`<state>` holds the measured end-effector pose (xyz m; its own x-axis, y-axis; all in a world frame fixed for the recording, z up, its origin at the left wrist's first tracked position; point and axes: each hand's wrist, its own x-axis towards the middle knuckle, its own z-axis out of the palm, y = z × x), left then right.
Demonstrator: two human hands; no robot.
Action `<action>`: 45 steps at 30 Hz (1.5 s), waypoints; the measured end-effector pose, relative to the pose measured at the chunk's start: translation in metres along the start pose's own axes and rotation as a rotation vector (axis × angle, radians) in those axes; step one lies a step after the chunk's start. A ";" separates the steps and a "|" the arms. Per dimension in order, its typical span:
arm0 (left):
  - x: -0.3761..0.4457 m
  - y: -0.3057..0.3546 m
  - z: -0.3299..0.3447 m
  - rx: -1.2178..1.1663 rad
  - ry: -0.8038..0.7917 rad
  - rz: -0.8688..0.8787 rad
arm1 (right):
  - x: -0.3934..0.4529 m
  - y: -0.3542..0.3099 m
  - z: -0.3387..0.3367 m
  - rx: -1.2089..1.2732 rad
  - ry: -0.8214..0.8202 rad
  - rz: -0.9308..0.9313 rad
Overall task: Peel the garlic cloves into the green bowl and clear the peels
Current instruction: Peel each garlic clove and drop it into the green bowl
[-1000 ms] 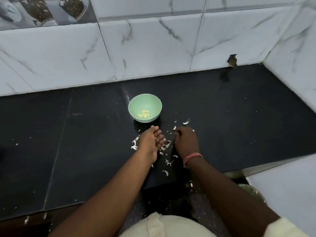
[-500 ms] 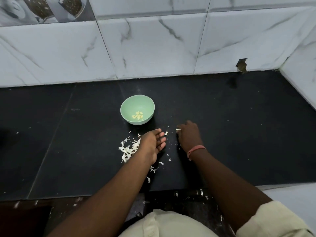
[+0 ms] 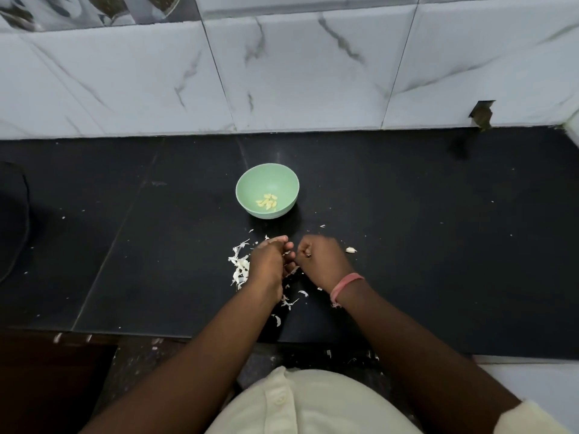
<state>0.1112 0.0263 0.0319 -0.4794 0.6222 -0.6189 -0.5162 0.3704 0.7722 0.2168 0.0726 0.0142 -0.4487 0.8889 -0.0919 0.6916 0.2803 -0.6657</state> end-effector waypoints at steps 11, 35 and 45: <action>0.014 0.008 -0.033 0.072 -0.046 0.002 | 0.004 -0.014 0.019 0.090 0.042 0.320; 0.013 -0.002 -0.032 0.092 -0.118 -0.019 | 0.009 -0.032 0.020 -0.301 -0.037 0.189; 0.011 -0.004 -0.045 0.124 -0.200 0.048 | -0.015 -0.018 0.015 0.897 0.034 0.326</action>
<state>0.0763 0.0004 0.0157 -0.3450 0.7605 -0.5501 -0.3992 0.4116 0.8193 0.2028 0.0484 0.0161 -0.2839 0.8883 -0.3610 0.0812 -0.3529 -0.9321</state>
